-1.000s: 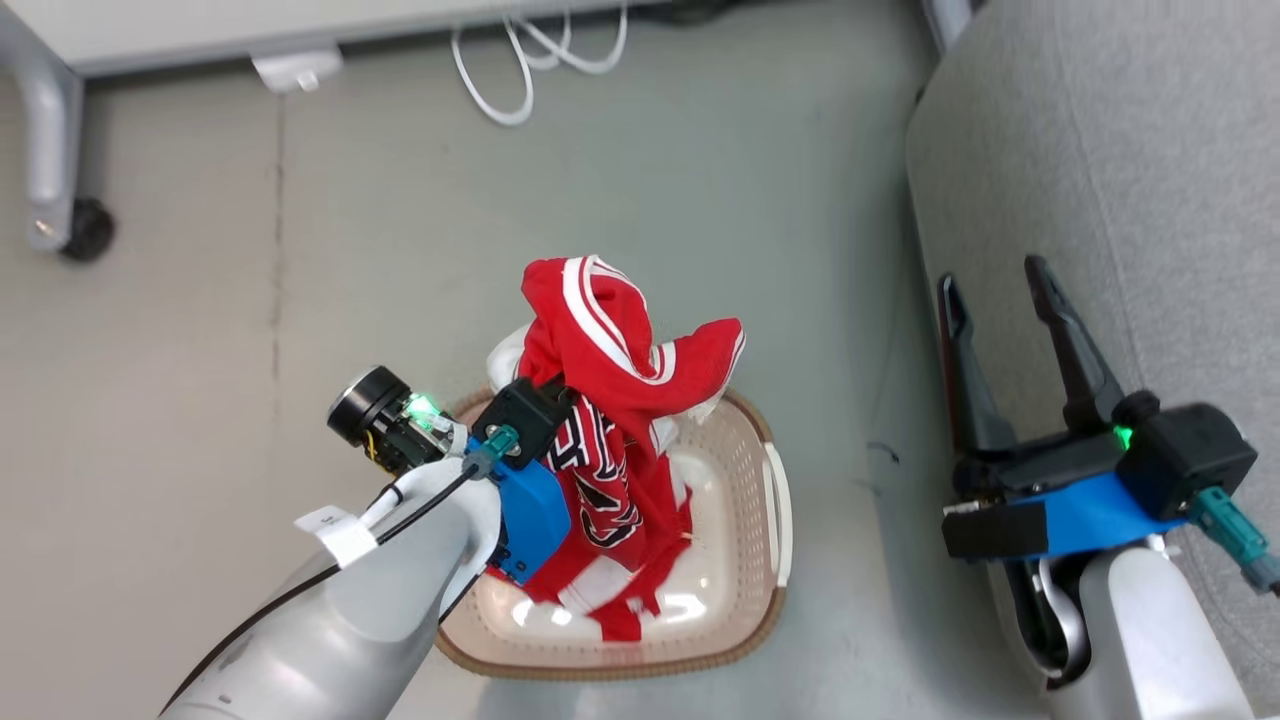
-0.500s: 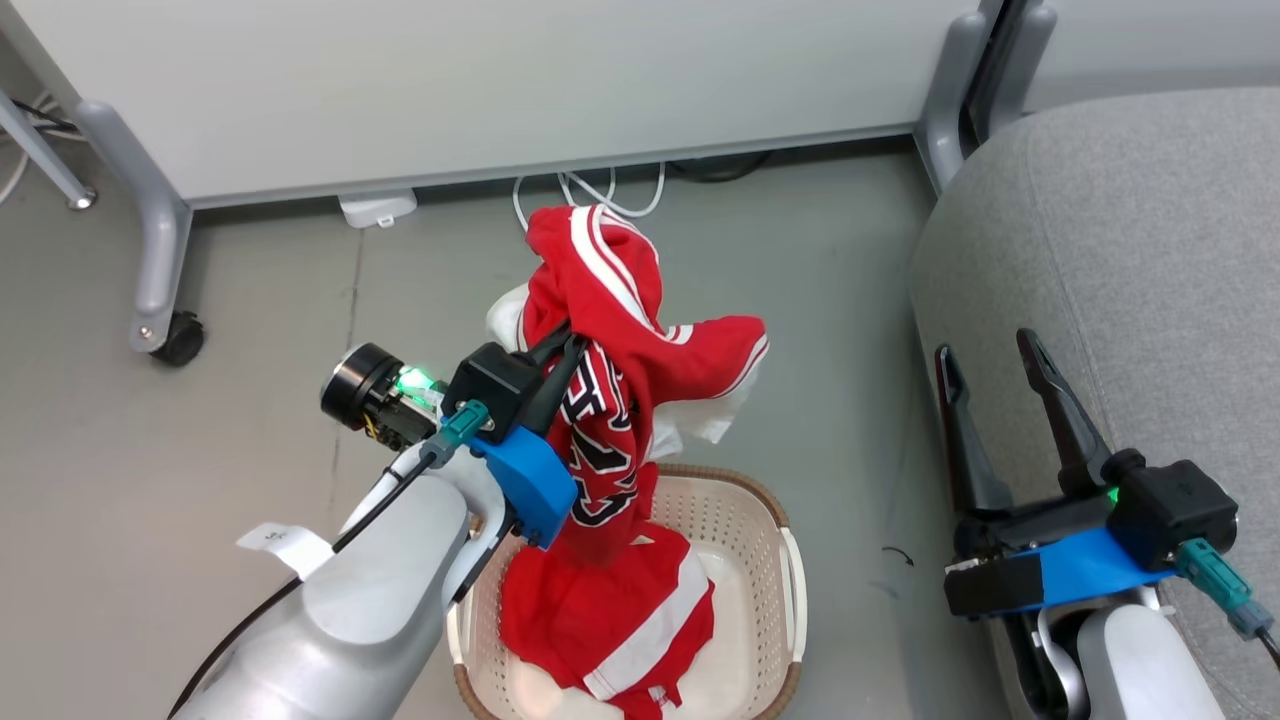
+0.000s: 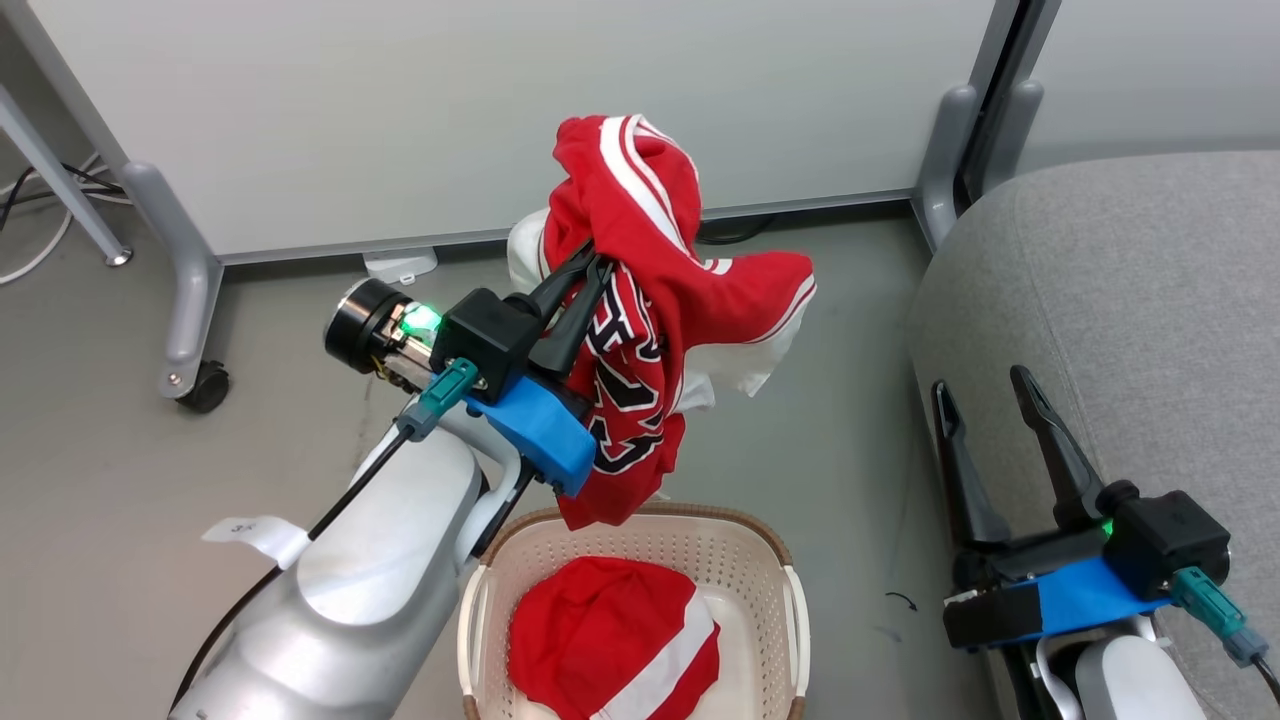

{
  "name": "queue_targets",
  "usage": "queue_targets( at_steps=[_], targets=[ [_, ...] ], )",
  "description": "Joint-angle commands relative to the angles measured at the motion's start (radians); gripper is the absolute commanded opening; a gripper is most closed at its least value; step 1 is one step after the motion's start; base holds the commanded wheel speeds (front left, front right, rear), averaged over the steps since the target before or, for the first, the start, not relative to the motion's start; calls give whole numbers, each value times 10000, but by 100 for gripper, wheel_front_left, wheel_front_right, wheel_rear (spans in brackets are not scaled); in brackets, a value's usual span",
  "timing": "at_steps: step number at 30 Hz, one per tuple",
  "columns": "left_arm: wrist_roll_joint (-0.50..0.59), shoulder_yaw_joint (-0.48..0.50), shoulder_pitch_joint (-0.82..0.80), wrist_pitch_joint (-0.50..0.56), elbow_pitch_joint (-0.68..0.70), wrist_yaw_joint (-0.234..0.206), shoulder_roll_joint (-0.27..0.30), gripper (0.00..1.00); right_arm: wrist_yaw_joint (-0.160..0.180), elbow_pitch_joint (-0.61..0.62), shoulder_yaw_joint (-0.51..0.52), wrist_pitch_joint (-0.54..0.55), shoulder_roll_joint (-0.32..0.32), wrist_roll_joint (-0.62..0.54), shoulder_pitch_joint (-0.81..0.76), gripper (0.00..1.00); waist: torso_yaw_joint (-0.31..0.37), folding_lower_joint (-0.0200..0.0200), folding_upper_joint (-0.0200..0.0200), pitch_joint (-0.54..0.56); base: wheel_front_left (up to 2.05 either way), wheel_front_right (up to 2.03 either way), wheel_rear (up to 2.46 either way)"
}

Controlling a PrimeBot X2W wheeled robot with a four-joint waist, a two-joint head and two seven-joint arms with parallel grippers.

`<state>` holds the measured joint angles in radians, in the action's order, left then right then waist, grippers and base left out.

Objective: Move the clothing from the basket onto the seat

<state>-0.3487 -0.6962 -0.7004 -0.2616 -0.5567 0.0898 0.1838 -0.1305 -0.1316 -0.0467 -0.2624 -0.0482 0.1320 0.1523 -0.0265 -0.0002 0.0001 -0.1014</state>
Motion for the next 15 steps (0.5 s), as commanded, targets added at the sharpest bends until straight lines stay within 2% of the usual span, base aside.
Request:
queue_targets(
  at_steps=[1, 11, 15],
  targets=[
    [62, 69, 70, -51, 104, 70, -43, 0, -5, 52, 7, -38, -38, 43, -198, 100, -11, 2, -1, 49, 0, 0, 0],
    [-6, -96, -13, -51, 403, 268, -202, 0, -5, 252, -506, -38, -58, -453, 132, 100, -109, 2, -1, 64, 0, 0, 0],
    [30, -145, -6, -51, 508, 295, -223, 0, -5, 236, -1138, -38, -387, -656, 558, 100, -144, 2, -1, 61, 0, 0, 0]
  ],
)
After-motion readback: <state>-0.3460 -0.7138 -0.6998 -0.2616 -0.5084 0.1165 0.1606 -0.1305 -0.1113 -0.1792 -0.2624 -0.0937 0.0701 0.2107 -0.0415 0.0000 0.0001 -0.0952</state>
